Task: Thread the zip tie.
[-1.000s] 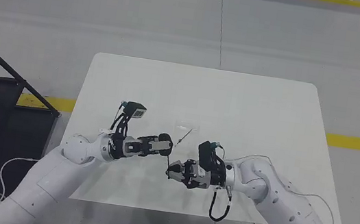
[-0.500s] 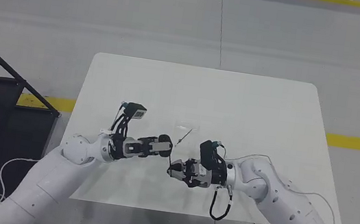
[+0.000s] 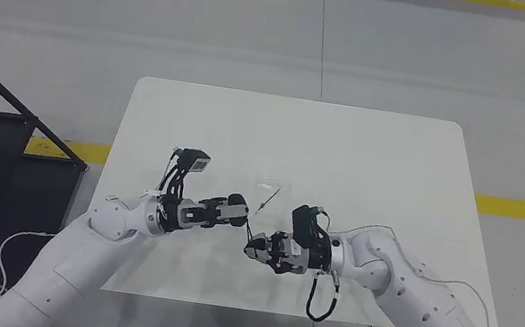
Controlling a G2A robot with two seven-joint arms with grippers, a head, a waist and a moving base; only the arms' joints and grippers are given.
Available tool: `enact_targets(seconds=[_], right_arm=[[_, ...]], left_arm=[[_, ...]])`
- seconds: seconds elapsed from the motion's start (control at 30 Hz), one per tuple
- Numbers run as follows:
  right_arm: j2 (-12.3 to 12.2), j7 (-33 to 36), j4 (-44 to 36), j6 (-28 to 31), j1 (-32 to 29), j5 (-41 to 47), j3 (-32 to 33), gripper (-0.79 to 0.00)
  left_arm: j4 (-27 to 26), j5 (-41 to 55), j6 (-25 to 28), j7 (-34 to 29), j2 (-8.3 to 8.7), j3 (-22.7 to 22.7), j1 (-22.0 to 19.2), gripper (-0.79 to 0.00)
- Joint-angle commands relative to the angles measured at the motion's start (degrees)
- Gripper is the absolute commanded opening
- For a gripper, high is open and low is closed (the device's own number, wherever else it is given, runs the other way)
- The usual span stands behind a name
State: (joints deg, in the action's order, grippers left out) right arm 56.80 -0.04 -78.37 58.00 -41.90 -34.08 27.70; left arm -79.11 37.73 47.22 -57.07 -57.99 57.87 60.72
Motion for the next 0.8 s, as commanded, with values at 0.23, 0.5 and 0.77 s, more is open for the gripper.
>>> enact_targets(seconds=[0.23,0.5,0.77], right_arm=[[-1.4,-6.4,-2.5,0.0,-0.8,-4.5,-0.2,-0.785],[-3.3,-17.5,-4.8,0.0,-2.0,-12.5,0.0,-0.785],[-4.9,-28.2,-5.4,0.0,-2.5,-20.0,-0.7,-0.785]], left_arm=[[1.7,-1.4,1.7,1.8,-0.16,1.2,-0.2,-0.785],[2.5,-3.3,2.1,2.8,-0.47,1.8,-0.1,-0.785],[2.6,-3.9,2.0,2.9,-0.72,2.1,0.0,-0.785]])
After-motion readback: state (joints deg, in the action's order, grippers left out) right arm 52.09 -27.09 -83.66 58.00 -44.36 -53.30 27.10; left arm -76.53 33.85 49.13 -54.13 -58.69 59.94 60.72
